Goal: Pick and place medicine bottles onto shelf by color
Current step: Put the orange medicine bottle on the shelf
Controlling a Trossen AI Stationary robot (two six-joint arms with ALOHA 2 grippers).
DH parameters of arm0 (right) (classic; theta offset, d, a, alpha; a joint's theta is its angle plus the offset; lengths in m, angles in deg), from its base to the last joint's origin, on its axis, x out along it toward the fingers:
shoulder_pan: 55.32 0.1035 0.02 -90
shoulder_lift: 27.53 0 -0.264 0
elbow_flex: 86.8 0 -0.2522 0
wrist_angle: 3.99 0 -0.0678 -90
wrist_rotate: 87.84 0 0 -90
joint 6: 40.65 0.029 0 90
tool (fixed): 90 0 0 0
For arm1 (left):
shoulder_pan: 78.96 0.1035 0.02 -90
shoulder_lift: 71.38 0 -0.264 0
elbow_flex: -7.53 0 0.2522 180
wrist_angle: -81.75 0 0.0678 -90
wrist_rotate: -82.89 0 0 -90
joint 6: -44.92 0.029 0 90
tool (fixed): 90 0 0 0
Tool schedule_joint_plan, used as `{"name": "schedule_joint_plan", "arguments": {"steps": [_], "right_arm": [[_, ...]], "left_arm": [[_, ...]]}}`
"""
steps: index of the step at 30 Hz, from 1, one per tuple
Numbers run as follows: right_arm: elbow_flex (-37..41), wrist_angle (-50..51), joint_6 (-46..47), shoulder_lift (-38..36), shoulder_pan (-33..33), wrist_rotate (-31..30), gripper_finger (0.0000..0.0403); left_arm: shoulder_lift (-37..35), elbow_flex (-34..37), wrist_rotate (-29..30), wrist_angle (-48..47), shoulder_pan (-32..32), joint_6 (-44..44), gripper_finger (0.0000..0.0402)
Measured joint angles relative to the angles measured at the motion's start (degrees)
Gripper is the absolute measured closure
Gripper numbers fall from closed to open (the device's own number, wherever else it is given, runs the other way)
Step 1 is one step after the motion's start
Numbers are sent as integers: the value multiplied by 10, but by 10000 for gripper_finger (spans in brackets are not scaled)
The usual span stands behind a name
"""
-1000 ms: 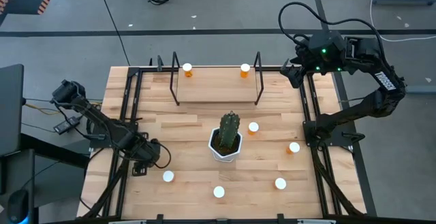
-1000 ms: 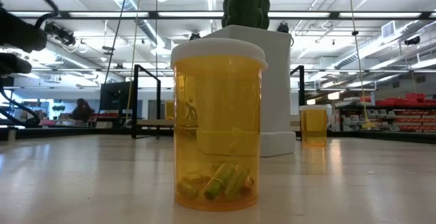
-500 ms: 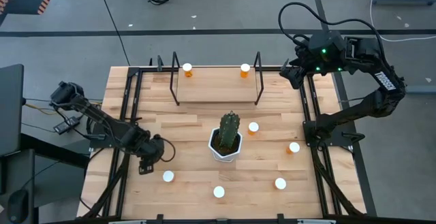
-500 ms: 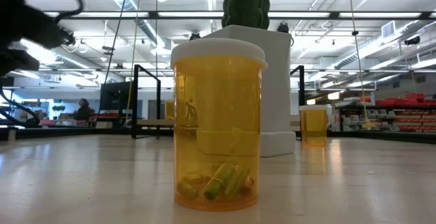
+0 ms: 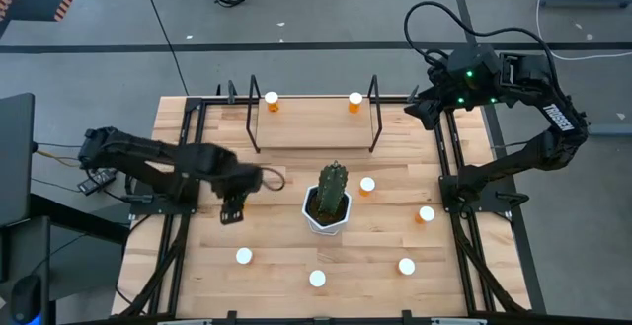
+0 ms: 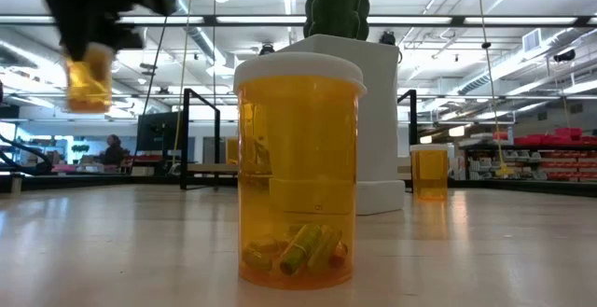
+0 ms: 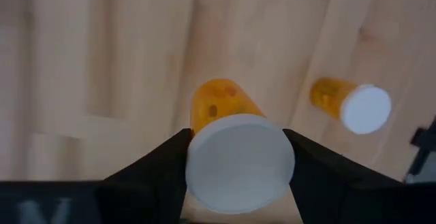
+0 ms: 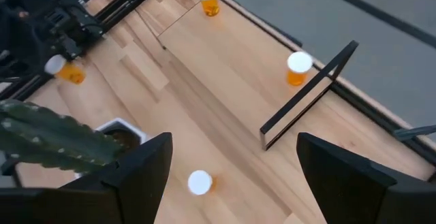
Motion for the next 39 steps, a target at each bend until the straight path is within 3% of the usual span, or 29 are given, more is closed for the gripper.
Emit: {"name": "schedule_joint_plan", "arguments": {"steps": [7,15,23,33,39], "right_arm": [[0,0,13,0,0,2,81],[0,0,15,0,0,2,81],[0,0,15,0,0,2,81],[0,0,15,0,0,7,81],[0,0,13,0,0,8,81]], "left_arm": [[100,-142,37,-14,103,120,183],[191,-246,64,-20,215,231,188],[252,-342,83,-22,289,320,186],[272,-294,83,-7,357,433,181],[271,-243,80,72,370,476,187]]}}
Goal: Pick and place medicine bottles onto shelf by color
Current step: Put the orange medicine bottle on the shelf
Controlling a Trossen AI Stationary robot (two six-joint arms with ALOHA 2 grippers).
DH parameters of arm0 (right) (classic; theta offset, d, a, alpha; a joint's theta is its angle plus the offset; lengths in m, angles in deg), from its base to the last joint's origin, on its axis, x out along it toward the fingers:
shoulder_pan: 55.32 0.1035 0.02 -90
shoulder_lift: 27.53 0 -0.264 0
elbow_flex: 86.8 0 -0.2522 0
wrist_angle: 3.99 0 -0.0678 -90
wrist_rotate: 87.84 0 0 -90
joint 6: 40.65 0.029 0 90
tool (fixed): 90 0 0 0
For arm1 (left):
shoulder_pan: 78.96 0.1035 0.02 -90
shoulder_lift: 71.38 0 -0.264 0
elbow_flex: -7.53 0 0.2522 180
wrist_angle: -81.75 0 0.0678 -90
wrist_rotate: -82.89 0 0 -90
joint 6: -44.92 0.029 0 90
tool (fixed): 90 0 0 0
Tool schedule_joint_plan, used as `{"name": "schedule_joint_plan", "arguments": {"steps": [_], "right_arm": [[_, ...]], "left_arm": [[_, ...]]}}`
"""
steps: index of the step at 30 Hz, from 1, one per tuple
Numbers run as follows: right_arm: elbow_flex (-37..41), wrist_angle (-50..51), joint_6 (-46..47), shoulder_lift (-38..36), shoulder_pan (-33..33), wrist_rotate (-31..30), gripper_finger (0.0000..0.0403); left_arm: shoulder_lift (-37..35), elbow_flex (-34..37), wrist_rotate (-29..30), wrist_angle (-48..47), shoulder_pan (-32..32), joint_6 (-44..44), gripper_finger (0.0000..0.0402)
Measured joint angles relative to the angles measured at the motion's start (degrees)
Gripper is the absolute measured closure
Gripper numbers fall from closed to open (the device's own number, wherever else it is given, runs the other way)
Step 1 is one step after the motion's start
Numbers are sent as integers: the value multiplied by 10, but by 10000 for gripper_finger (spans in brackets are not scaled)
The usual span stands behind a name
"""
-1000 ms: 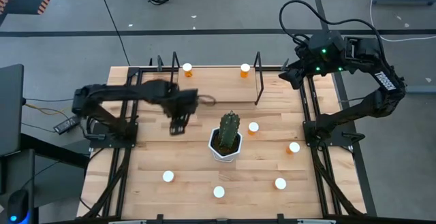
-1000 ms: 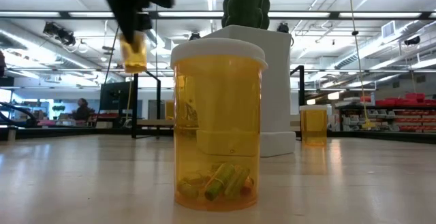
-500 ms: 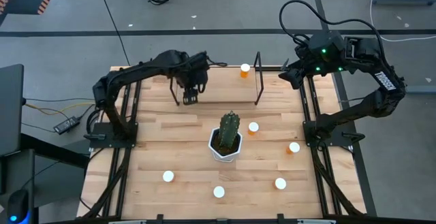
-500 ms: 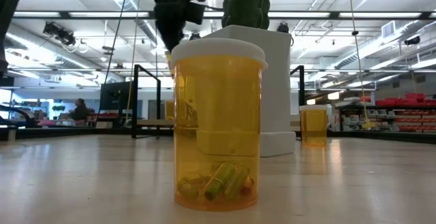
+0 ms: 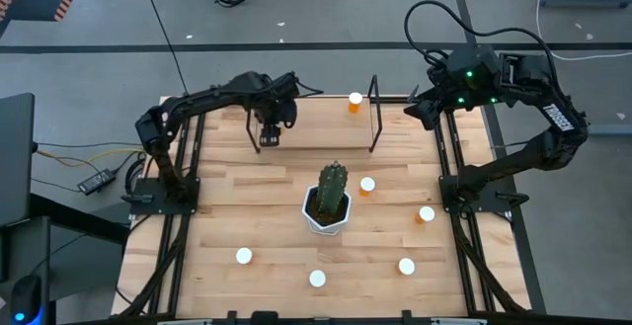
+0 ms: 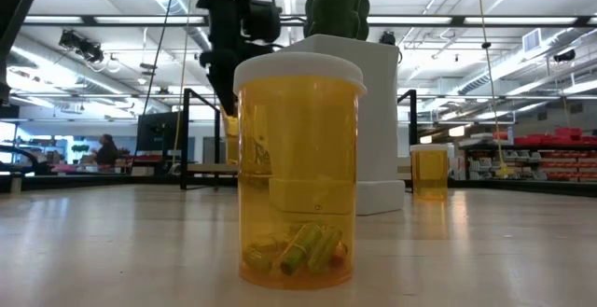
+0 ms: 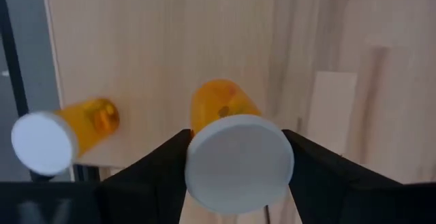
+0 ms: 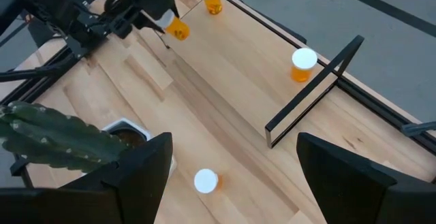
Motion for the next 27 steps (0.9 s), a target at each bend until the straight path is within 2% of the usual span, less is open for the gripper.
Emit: {"name": "schedule_joint_plan", "arguments": {"steps": [9,23,27], "right_arm": [[0,0,0,0,0,0,81],[0,0,4,0,0,-15,81],[0,0,12,0,0,-15,81]], "left_arm": [[1,62,1,28,17,53,184],[10,55,16,2,51,114,189],[21,55,25,-3,48,103,181]]}}
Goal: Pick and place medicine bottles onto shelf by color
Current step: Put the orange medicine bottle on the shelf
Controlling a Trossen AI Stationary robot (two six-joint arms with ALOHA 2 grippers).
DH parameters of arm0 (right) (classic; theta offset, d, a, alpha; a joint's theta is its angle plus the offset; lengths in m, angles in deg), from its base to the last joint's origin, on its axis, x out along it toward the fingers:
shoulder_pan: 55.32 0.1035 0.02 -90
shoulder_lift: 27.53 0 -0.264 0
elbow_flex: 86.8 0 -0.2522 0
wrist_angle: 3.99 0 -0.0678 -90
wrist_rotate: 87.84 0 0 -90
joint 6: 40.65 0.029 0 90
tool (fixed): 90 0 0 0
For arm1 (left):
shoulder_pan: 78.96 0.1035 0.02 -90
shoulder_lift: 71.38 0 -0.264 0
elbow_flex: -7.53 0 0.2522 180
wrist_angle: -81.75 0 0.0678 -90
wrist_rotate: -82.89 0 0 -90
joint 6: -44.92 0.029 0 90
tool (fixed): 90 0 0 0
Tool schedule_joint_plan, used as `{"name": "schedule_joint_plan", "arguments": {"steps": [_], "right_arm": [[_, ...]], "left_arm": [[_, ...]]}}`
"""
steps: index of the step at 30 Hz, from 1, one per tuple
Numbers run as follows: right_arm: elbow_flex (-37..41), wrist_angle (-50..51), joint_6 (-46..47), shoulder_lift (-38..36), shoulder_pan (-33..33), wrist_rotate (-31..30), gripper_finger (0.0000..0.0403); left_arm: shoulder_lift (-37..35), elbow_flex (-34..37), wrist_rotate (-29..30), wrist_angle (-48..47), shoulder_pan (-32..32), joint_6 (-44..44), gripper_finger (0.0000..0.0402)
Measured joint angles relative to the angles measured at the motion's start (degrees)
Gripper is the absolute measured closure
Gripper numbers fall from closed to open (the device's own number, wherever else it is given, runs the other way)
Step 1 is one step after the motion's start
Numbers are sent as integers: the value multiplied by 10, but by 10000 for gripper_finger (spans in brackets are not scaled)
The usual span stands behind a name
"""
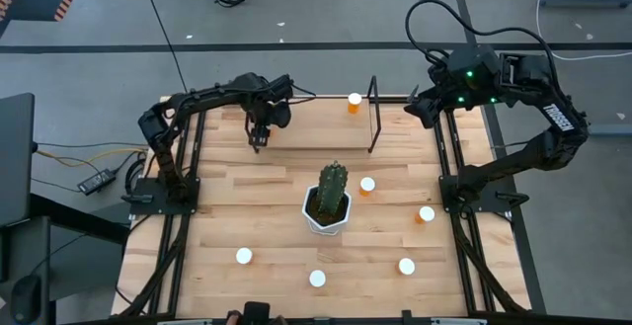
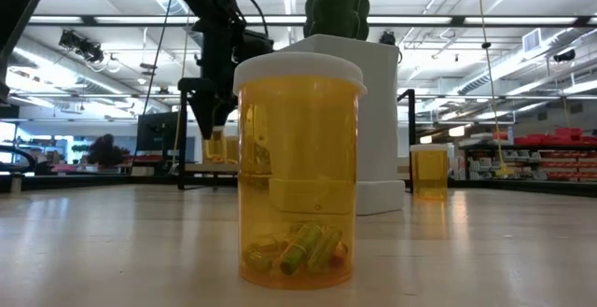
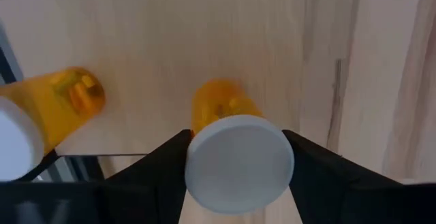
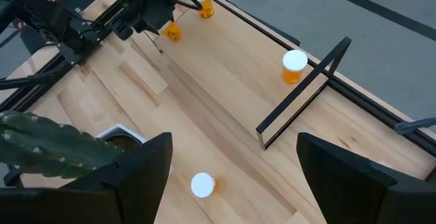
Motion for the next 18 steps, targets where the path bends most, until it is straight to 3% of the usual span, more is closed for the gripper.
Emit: {"name": "schedule_joint_plan", "arguments": {"steps": [18], "right_arm": [[0,-1,8,0,0,0,81]], "left_arm": [[5,0,-2,4,-13,9,174]]}}
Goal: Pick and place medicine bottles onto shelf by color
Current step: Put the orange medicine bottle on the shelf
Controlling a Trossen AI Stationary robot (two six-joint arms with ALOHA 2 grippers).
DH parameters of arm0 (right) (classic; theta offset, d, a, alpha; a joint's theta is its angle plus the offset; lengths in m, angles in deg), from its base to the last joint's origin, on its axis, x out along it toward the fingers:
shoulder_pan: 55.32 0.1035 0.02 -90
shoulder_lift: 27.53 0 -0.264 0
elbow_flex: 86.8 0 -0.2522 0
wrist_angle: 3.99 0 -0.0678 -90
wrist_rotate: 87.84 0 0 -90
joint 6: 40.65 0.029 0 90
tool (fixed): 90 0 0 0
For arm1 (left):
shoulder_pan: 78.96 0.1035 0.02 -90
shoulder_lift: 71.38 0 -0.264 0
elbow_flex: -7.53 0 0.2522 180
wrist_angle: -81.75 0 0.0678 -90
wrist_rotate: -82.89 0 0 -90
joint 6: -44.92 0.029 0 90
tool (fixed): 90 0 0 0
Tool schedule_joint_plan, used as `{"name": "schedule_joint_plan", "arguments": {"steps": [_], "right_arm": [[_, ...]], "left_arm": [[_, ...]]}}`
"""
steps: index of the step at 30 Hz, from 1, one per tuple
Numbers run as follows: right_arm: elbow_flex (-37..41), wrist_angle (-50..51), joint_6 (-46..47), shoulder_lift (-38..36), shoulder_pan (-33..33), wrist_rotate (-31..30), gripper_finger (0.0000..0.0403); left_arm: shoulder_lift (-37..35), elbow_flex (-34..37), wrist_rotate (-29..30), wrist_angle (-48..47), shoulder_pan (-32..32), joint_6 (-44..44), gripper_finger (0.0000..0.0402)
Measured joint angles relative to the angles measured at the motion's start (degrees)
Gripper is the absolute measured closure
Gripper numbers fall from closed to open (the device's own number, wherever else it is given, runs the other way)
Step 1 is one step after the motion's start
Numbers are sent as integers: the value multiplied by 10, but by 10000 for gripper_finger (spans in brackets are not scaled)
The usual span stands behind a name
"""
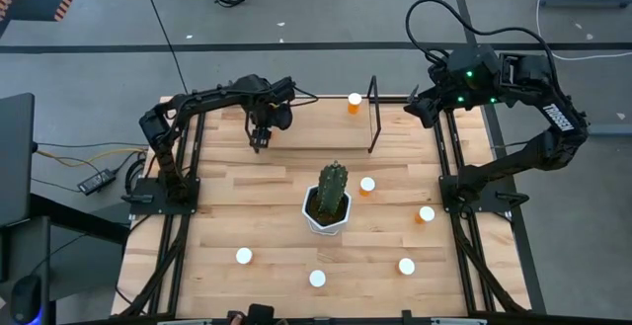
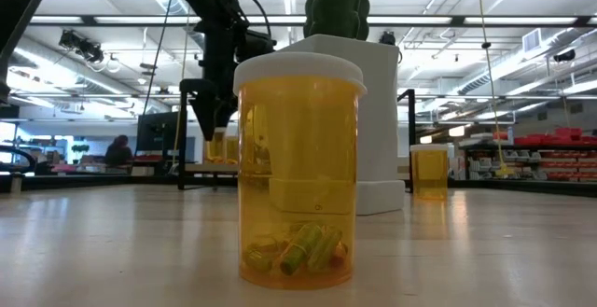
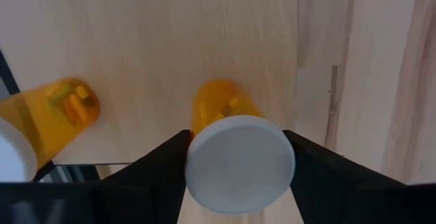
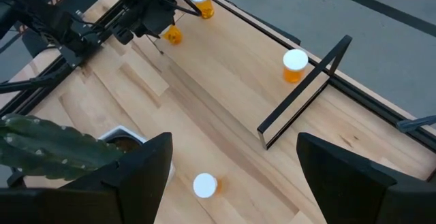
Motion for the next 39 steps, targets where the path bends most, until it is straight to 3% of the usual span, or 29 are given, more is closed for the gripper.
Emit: {"name": "schedule_joint_plan", "arguments": {"steps": [12,27,39], "right_arm": [[0,0,4,0,0,0,81],[0,0,4,0,0,0,81],[0,0,4,0,0,0,81]], "left_arm": [[0,0,0,17,0,13,181],[0,0,0,10,0,16,123],[0,0,27,10,-10,31,118]]}}
